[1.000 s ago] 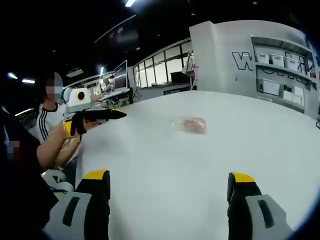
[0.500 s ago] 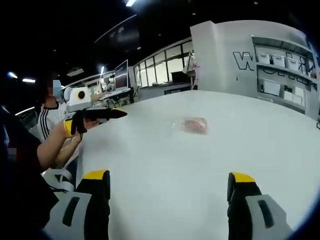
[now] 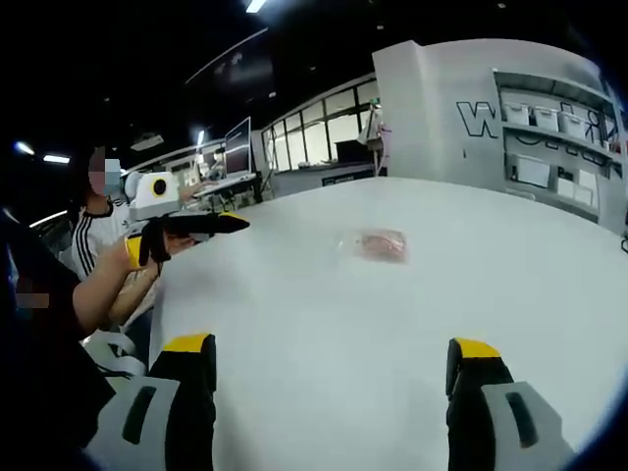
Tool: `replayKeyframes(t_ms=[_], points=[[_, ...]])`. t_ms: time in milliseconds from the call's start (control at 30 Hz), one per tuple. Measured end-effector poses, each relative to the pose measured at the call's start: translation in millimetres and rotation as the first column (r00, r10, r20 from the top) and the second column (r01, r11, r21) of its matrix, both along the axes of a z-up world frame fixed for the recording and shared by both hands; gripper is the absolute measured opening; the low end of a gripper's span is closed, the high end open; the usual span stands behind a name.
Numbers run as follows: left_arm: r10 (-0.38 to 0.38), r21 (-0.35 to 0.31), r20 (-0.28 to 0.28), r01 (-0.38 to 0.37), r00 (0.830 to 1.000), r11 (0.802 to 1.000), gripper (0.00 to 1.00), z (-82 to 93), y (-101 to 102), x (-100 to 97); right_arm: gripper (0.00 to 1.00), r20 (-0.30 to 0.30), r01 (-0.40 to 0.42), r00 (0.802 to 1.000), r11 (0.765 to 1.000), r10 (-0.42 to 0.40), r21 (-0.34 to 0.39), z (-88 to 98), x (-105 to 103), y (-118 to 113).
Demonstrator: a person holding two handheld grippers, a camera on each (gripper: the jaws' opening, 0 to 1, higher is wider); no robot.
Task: Open the resealable bag by pulling the two sides of the seal apart until the entire bag opening is separated and visibly accessible.
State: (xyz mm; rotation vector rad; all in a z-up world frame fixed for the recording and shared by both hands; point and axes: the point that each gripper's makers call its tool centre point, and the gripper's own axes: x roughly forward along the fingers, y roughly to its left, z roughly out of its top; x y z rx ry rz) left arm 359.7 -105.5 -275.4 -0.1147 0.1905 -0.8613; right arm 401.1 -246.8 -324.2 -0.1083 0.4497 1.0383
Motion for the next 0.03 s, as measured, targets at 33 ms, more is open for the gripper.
replayKeyframes(t_ms=[33], points=[[0.0,-0.001,0.0,0.0,1.0,1.0,0.98,0.3,-0.1,-0.2,0.99,-0.001,0.0,1.0,1.0,0.0,0.003,0.5,0.2,0.2]])
